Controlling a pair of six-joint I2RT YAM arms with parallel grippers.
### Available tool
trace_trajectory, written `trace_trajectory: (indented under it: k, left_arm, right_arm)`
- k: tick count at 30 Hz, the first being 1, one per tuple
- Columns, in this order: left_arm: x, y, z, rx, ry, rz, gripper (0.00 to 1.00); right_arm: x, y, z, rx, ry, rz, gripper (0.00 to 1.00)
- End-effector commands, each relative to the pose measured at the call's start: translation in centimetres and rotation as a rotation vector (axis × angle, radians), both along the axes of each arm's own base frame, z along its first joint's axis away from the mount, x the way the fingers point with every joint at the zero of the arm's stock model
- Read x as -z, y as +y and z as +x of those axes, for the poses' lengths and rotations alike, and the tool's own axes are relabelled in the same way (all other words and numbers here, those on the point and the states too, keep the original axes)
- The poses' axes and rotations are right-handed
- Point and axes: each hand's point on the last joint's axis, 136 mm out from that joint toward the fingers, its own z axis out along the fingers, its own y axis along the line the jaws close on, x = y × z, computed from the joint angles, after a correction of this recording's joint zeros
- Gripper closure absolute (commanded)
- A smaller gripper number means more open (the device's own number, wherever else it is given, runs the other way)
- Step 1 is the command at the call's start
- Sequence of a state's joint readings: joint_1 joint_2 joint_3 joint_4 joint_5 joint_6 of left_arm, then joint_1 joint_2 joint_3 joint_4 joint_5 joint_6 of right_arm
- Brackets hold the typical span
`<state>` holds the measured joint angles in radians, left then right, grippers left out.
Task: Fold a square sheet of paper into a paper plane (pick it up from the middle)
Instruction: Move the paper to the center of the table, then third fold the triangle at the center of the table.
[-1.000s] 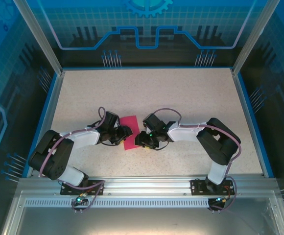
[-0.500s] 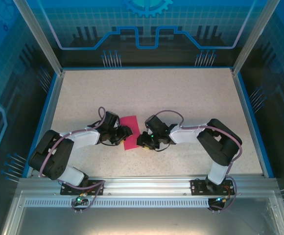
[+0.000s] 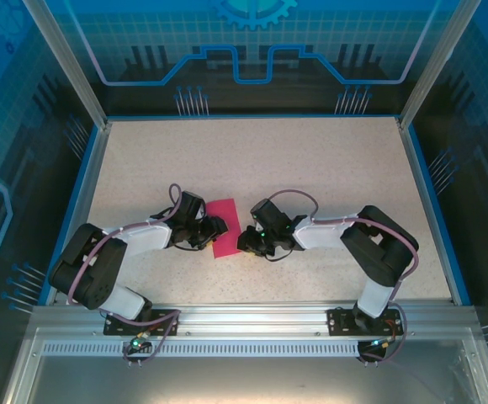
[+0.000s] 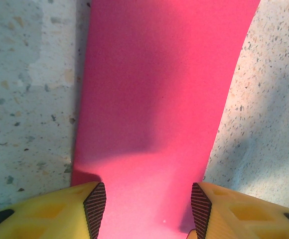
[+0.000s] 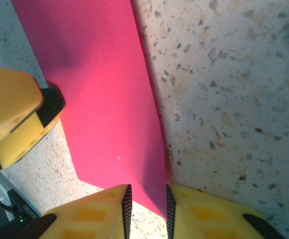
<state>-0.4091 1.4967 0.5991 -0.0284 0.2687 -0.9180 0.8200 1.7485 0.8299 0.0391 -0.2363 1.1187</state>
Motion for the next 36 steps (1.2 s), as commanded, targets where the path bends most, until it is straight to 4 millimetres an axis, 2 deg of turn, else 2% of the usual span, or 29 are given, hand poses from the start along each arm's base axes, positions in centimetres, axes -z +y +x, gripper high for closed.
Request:
trace_trajectory:
  k: [1, 5, 10, 16, 19, 23, 27, 32, 36]
  left_arm:
    - [1.9, 1.4, -1.9, -0.016, 0.084, 0.070, 0.48]
    - [1.9, 1.4, -1.9, -0.017, 0.083, 0.067, 0.48]
    - [1.6, 1.3, -1.9, -0.017, 0.076, 0.063, 0.48]
    - [0.0, 0.7, -1.2, 0.005, 0.021, 0.030, 0.46]
    - [-1.7, -0.1, -0.3, 0.038, -0.048, -0.006, 0.41]
    - [-3.2, -0.7, 1.1, 0.070, -0.124, -0.022, 0.39]
    - [-3.4, -1.1, 2.4, 0.086, -0.157, -0.040, 0.41]
    - [-4.1, -2.3, 3.1, 0.126, -0.188, -0.091, 0.49]
    - [-4.2, -0.8, 3.0, 0.081, -0.201, -0.019, 0.53]
  right_arm:
    - [-0.7, 0.1, 0.0, 0.002, -0.032, 0.010, 0.75]
    - [-0.6, 0.5, 0.1, 0.000, -0.031, 0.027, 0.77]
    - [-0.1, 0.7, 0.2, 0.010, -0.018, 0.027, 0.83]
    - [0.7, -1.0, 0.2, 0.043, -0.010, -0.060, 1.00]
    - [0.4, -2.0, 0.1, 0.016, -0.022, -0.116, 1.00]
    - [-0.2, -3.3, -0.3, -0.039, -0.031, -0.159, 1.00]
    - [-0.8, -3.9, -0.7, -0.083, -0.031, -0.168, 1.00]
    - [-1.2, -4.9, -0.8, -0.085, -0.036, -0.193, 1.00]
    - [-1.1, -5.2, -0.6, -0.075, -0.031, -0.204, 1.00]
